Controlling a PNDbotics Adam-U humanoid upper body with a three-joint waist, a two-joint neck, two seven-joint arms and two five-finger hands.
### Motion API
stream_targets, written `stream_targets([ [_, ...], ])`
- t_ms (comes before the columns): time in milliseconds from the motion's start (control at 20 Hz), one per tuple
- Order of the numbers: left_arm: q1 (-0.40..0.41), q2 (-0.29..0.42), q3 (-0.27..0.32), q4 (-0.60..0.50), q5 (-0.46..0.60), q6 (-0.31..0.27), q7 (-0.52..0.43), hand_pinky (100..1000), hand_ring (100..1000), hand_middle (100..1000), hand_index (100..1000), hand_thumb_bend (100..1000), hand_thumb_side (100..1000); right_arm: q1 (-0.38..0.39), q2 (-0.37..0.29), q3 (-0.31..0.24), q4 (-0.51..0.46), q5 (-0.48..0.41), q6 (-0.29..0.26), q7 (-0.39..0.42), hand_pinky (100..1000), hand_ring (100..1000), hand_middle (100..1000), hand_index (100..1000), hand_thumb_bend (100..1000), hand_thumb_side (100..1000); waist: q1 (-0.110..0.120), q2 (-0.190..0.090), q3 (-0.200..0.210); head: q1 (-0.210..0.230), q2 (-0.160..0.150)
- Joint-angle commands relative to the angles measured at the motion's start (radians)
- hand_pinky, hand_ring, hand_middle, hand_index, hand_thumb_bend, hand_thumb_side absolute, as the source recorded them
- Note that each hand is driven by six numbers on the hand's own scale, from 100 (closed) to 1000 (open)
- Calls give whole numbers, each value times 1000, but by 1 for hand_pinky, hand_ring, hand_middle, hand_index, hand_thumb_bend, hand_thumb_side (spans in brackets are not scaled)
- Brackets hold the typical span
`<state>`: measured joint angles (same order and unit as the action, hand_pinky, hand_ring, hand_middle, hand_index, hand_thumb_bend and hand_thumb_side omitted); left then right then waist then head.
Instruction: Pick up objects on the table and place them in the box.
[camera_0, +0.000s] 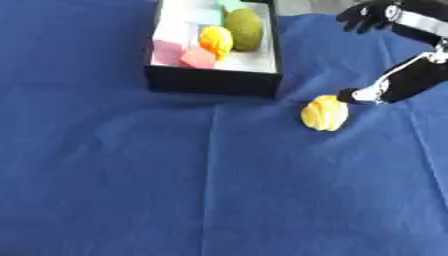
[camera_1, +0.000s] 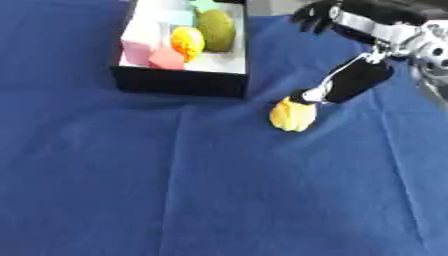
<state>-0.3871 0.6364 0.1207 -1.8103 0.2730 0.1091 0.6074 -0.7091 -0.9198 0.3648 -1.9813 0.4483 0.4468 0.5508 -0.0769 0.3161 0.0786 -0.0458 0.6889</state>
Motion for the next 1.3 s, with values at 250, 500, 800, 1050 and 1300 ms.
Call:
stream_targets([
  [250, -11, 30, 9, -12, -2, 2, -2, 765, 789, 768, 794, 106, 567, 2, -5, 38, -19, 25, 46, 17, 875, 867, 823, 908, 556, 231, 15, -29, 3, -7, -5],
  [500, -13, 27, 8, -12, -2, 2, -5, 764, 788, 767, 794, 109, 566, 14, 3, 72, 11, 45, 59, 49, 873, 869, 821, 875, 539, 214, 15, -28, 7, -14, -6],
  [800, -15, 24, 6, -12, -3, 2, -7, 764, 788, 767, 794, 100, 552, 12, 14, 104, 79, 71, 22, 68, 876, 881, 829, 887, 530, 187, 15, -25, 10, -20, -11],
  [1050, -16, 23, 5, -13, -5, 1, -13, 764, 787, 768, 796, 100, 553, 0, 27, 121, 130, 102, -21, 104, 877, 885, 833, 894, 522, 183, 17, -23, 14, -20, -13],
  [1300, -17, 23, 5, -14, -6, 1, -15, 764, 786, 768, 795, 100, 553, -16, 43, 129, 183, 125, -35, 97, 877, 887, 836, 895, 506, 168, 20, -19, 17, -21, -20],
])
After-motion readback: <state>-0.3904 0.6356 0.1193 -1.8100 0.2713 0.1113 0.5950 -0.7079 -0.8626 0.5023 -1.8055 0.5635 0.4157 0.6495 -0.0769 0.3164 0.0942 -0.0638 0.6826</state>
